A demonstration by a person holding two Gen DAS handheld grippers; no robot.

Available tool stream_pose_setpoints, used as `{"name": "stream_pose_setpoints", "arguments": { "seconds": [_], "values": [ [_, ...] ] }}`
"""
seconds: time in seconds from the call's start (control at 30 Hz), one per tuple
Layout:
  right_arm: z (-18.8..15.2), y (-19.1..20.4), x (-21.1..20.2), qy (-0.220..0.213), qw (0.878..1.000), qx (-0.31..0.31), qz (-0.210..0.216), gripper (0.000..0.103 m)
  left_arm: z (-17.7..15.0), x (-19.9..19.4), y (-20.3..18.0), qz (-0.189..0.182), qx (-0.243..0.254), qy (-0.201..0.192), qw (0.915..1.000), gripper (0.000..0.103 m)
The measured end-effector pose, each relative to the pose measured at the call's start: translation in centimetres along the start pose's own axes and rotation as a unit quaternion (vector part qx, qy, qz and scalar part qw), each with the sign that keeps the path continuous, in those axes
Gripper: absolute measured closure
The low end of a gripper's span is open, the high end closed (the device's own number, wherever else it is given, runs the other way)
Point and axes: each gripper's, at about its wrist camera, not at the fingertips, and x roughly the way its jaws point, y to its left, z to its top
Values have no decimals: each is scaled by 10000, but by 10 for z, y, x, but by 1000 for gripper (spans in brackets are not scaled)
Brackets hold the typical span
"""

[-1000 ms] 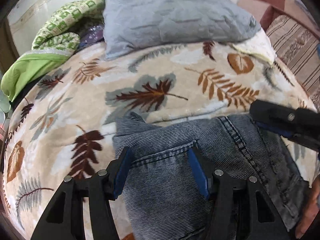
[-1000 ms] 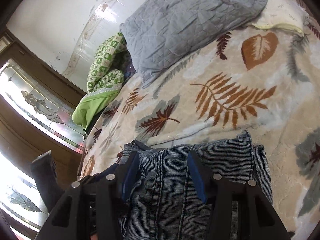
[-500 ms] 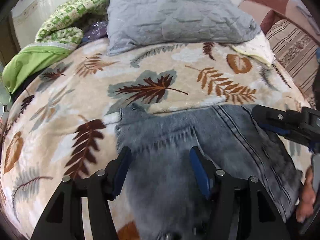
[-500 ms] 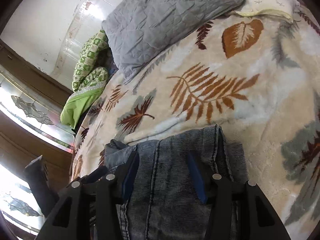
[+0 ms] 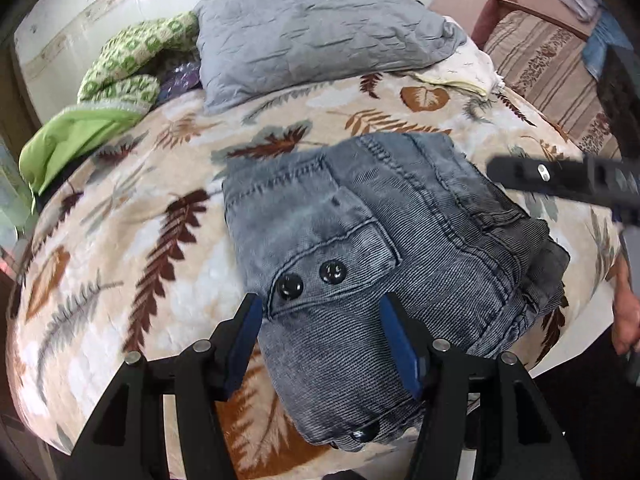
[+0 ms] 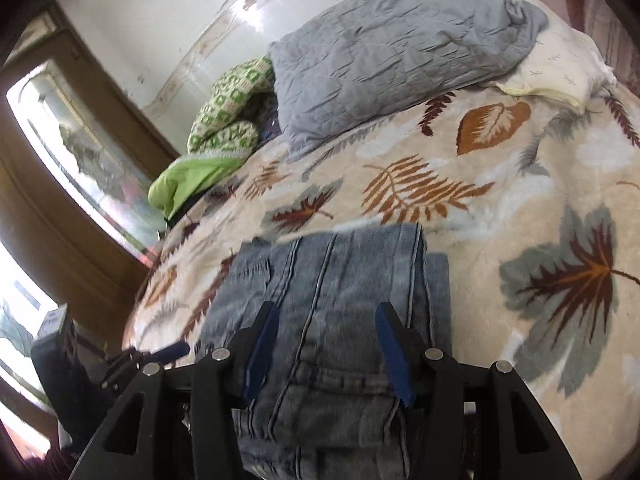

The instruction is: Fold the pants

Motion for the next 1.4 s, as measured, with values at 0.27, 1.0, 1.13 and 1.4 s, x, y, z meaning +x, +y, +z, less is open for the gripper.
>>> {"name": "stream_pose_setpoints", "arguments": {
  "seconds": [0.27,1.0,1.13,1.4],
  "values": [
    [-47,9,14,749,9952,-477,-408,48,-18,7,-3,89,24,-36,10000,41],
    [-26,17,-43,-548,9983,142,-111,42,11,-74,18,678,-271,-1087,9914,24],
    [-19,22,-50,-743,9971,184,6,37,18,-86,24,719,-347,-1246,9890,22],
    [-17,22,-54,-839,9962,246,-33,36,20,-87,32,636,-534,-1169,9897,15]
  ]
}}
